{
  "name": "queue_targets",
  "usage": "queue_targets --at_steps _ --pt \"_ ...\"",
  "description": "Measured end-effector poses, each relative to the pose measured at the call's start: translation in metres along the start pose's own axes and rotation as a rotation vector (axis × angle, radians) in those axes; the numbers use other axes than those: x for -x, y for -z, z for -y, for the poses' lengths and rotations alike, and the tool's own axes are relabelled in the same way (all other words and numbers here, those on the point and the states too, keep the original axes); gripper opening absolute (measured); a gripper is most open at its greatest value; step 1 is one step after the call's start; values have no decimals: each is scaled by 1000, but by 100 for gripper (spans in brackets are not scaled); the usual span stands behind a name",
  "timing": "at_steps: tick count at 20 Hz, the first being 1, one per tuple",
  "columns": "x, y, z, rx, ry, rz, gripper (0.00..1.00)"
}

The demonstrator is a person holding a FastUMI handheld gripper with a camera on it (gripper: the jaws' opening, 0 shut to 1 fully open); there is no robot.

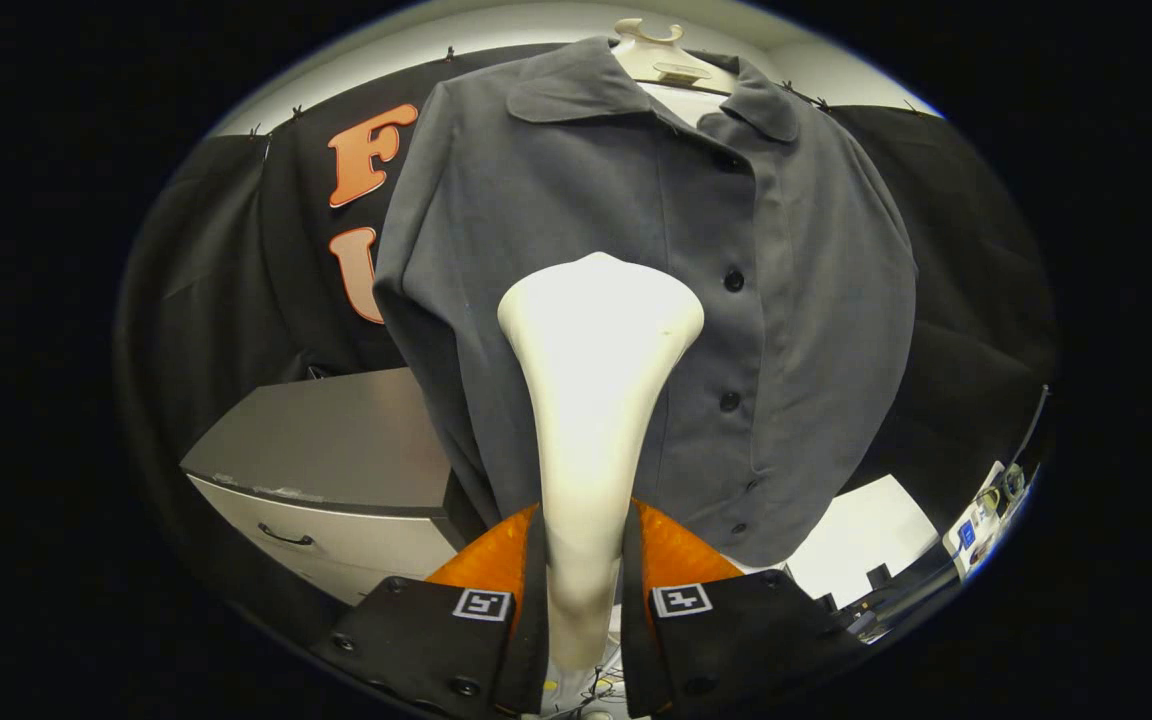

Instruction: Iron the clothes twice with a garment steamer, once on the left side and once on the right side.

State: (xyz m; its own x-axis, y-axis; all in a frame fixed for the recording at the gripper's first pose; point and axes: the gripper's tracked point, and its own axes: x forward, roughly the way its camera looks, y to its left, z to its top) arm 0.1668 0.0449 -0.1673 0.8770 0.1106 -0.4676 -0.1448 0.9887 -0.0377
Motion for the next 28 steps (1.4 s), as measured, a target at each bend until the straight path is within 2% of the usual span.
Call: queue_targets --at_steps 28 --pt "-53 166 37 -20 -18 -261 38"
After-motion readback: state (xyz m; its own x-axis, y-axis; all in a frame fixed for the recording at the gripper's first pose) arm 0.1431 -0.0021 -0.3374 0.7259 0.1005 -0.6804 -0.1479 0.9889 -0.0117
